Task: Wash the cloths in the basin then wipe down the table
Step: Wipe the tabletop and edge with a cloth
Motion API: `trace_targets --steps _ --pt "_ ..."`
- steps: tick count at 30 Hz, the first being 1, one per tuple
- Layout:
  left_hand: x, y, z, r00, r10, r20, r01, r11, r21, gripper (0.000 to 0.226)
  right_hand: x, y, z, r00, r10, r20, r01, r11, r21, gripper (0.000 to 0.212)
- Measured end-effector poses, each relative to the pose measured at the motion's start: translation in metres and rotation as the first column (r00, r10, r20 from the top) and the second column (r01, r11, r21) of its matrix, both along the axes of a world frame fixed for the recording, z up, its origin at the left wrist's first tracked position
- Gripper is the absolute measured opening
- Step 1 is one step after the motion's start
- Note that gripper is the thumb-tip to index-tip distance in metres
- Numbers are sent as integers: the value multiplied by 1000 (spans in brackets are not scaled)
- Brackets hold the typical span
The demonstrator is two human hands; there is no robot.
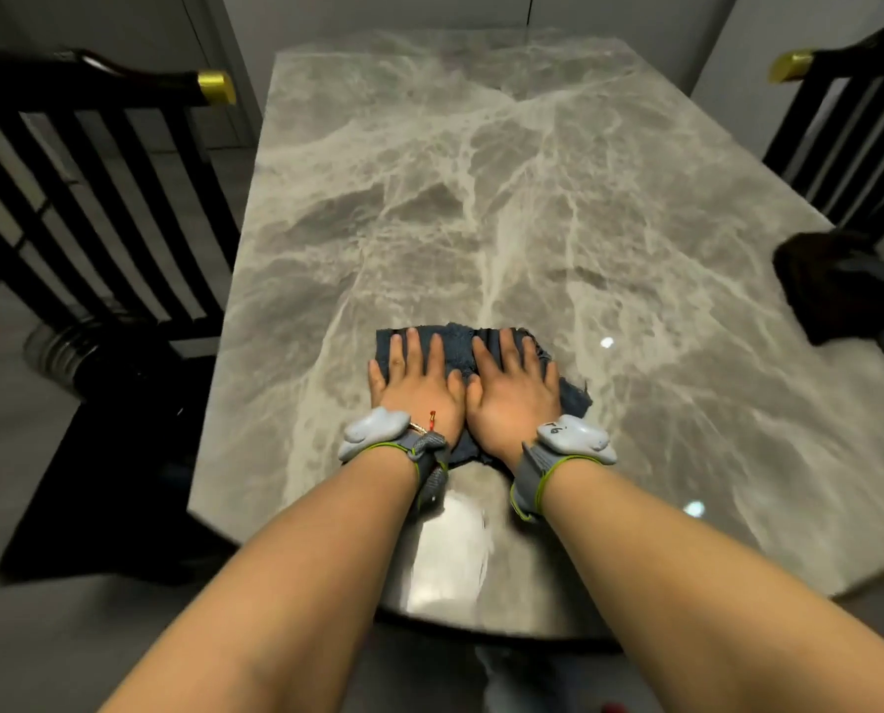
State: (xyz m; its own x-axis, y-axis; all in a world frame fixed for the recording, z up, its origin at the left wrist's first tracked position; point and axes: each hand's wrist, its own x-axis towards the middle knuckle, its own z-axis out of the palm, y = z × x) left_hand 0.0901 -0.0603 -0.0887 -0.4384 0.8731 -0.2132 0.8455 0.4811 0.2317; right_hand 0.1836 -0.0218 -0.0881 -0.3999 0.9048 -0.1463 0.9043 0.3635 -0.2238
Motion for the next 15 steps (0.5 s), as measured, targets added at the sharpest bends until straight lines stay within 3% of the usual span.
trace_targets --steps 7,15 --pt "35 -120 5 1000 -9 25 9 1000 -26 58 39 -121 9 999 1 37 1 998 -64 57" --pt "51 -182 5 999 -43 -9 43 997 -64 61 54 -191 13 997 -72 29 75 991 -110 55"
